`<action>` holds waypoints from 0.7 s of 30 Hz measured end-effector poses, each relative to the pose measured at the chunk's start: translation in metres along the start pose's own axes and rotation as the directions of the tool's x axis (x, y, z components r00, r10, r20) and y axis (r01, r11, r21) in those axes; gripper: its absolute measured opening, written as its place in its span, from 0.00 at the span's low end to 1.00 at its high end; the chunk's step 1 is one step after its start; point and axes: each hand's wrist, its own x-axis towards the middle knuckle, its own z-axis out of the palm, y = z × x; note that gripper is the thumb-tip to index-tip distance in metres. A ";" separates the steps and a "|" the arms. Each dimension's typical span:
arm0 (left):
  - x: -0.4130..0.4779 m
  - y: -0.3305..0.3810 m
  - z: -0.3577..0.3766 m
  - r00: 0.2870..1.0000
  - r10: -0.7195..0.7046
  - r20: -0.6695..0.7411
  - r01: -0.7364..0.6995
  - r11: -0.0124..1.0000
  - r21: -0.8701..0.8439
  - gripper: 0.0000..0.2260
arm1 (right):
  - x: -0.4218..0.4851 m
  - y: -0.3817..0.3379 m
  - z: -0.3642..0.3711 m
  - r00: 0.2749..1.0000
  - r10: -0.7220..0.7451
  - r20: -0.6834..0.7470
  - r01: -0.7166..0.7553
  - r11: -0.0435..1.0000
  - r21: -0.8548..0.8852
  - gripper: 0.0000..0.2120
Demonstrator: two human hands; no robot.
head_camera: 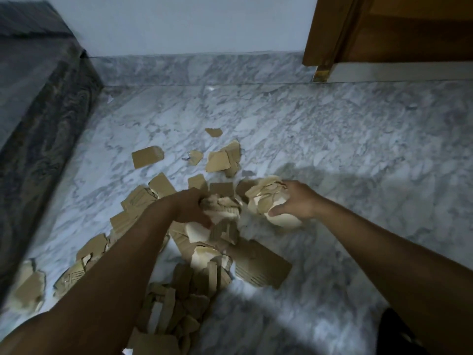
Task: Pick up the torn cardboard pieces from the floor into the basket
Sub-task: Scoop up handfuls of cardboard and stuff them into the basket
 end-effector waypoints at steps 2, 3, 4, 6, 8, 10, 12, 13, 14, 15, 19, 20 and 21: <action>0.009 0.012 0.017 0.996 0.064 0.066 -0.073 0.988 0.137 0.32 | 0.001 0.007 -0.015 1.000 0.019 -0.017 -0.019 1.000 -0.005 0.34; 0.013 0.016 0.027 0.993 0.086 0.083 -0.101 0.976 0.195 0.33 | 0.001 0.011 -0.018 0.999 0.025 -0.038 -0.026 0.999 -0.045 0.33; 0.019 0.017 0.036 0.991 0.101 0.083 -0.117 0.965 0.233 0.34 | 0.001 0.015 -0.019 0.998 0.028 -0.063 -0.035 0.993 -0.109 0.34; 0.027 0.014 0.048 0.992 0.120 0.049 -0.129 0.956 0.264 0.32 | -0.003 0.029 -0.012 0.993 0.038 -0.115 -0.065 0.968 -0.243 0.34; 0.027 0.013 0.051 0.993 0.121 0.009 -0.120 0.961 0.247 0.29 | -0.010 0.047 0.004 0.983 0.057 -0.173 -0.104 0.956 -0.274 0.34; 0.027 0.010 0.052 0.992 0.121 -0.026 -0.112 0.968 0.225 0.29 | -0.017 0.059 0.019 0.967 0.069 -0.246 -0.127 0.965 -0.229 0.32; 0.024 0.006 0.052 0.993 0.109 -0.053 -0.096 0.974 0.204 0.32 | -0.019 0.063 0.022 0.964 0.082 -0.254 -0.135 0.970 -0.200 0.32; 0.023 0.004 0.053 0.994 0.098 -0.054 -0.087 0.980 0.177 0.34 | -0.018 0.062 0.018 0.968 0.105 -0.228 -0.146 0.975 -0.169 0.33; 0.022 0.002 0.053 0.995 0.093 -0.048 -0.085 0.986 0.143 0.36 | -0.017 0.059 0.011 0.968 0.135 -0.214 -0.161 0.981 -0.109 0.33; 0.021 0.002 0.053 0.996 0.084 -0.040 -0.079 0.990 0.113 0.37 | -0.015 0.057 0.003 0.961 0.159 -0.224 -0.171 0.985 -0.033 0.32; 0.020 -0.001 0.052 0.996 0.066 -0.058 -0.061 0.994 0.086 0.39 | -0.011 0.042 -0.021 0.982 0.100 -0.160 -0.095 0.995 0.038 0.27; 0.020 -0.001 0.052 0.996 0.066 -0.066 -0.060 0.994 0.089 0.40 | -0.011 0.036 -0.021 0.993 0.085 -0.087 -0.084 0.996 0.016 0.27; 0.020 -0.002 0.052 0.995 0.068 -0.075 -0.061 0.994 0.089 0.40 | -0.010 0.032 -0.019 0.996 0.078 -0.031 -0.079 0.997 -0.019 0.29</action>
